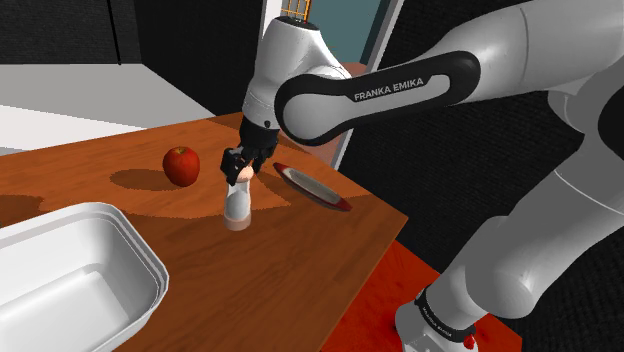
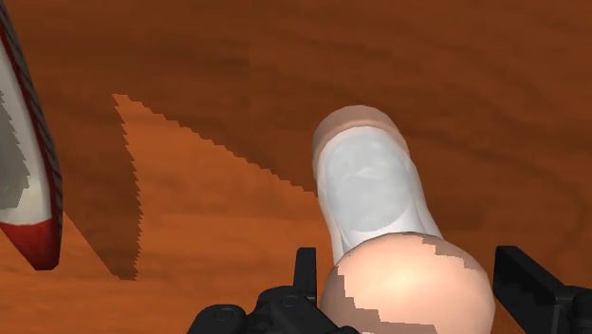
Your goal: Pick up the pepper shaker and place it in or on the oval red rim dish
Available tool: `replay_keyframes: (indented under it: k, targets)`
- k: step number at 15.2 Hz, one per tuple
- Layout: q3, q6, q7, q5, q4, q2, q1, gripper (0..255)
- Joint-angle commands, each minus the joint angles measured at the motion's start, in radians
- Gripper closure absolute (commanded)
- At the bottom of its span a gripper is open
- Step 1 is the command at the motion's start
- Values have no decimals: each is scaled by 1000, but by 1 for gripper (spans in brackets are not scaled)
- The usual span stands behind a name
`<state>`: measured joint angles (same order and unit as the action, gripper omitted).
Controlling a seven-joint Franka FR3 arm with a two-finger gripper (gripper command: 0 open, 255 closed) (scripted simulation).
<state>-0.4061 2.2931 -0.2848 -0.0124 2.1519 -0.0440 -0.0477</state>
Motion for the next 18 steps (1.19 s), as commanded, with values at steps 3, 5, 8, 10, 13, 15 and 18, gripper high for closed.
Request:
replay_keyframes:
  k: [3, 5, 8, 10, 13, 15, 18]
  targets:
    - [3, -52, 12, 15, -27, -27, 1, 255]
    - [4, -78, 16, 20, -45, -37, 1, 255]
    - [6, -118, 21, 25, -73, -49, 1, 255]
    - [8, -145, 24, 29, -94, -56, 2, 255]
    - [9, -185, 27, 32, -125, -64, 2, 255]
    - [25, -202, 57, 45, -122, -87, 11, 255]
    - [72, -220, 141, 74, -87, -141, 36, 255]
